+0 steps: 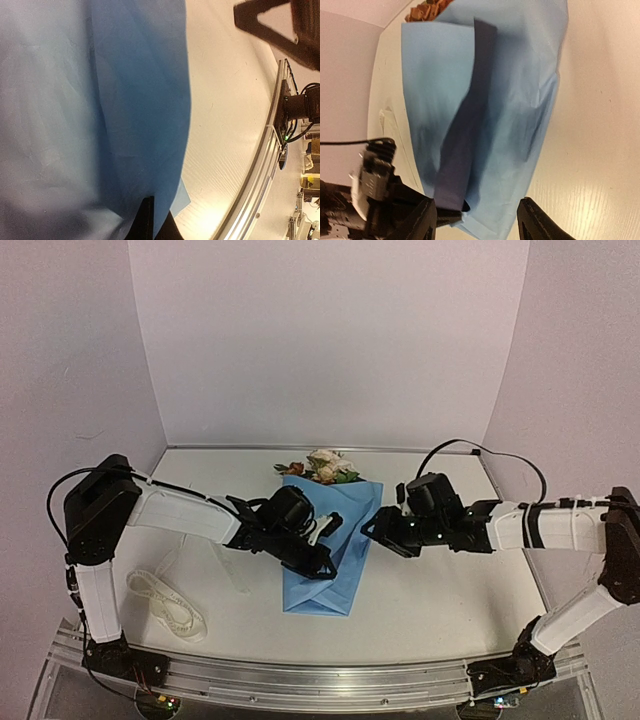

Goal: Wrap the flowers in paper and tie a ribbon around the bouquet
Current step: Pass from the left arm to the right

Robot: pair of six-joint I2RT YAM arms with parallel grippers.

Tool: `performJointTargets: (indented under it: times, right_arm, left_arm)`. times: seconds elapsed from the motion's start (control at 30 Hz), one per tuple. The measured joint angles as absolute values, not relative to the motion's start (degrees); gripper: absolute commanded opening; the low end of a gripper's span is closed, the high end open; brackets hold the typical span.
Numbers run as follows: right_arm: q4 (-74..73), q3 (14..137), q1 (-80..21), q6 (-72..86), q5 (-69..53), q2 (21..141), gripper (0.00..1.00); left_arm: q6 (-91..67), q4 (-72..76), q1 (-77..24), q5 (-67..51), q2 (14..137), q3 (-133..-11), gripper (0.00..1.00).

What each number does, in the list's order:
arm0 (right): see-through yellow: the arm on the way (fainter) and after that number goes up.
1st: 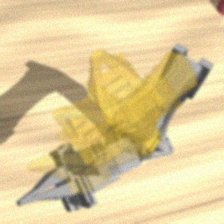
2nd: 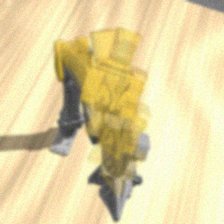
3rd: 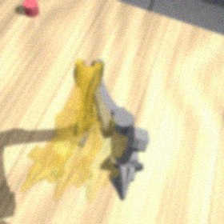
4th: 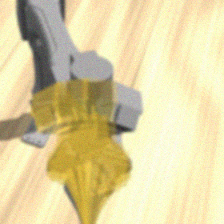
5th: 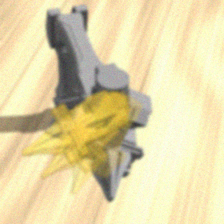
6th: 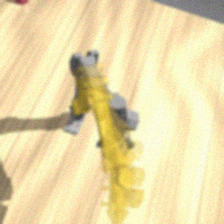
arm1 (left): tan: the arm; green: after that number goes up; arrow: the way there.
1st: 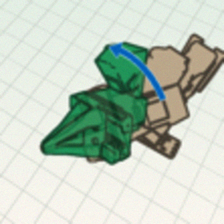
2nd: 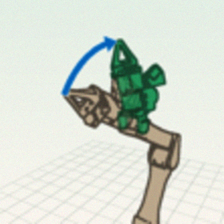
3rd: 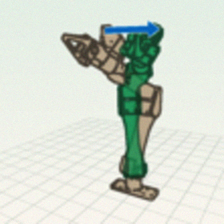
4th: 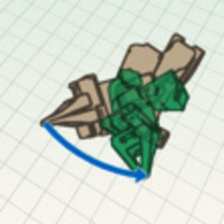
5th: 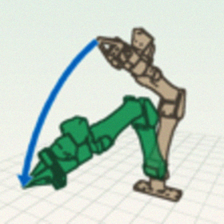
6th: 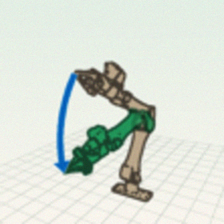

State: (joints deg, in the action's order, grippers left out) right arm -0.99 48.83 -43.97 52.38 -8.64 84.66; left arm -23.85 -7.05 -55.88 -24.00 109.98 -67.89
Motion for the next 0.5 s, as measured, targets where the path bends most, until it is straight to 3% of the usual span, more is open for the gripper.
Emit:
performJointTargets:
  times: [0.33, 0.5]
  right_arm:
    - [-4.45, 58.82, -41.52, 54.6, -9.76, 92.23, 0.52]
    - [-7.44, 62.98, -40.67, 54.83, -10.24, 96.96, 0.35]
  left_arm:
    - [-22.37, -7.66, -55.9, -24.39, 110.82, -69.42, 0.0]
    - [-21.8, -7.68, -55.9, -24.47, 110.96, -69.45, 0.01]
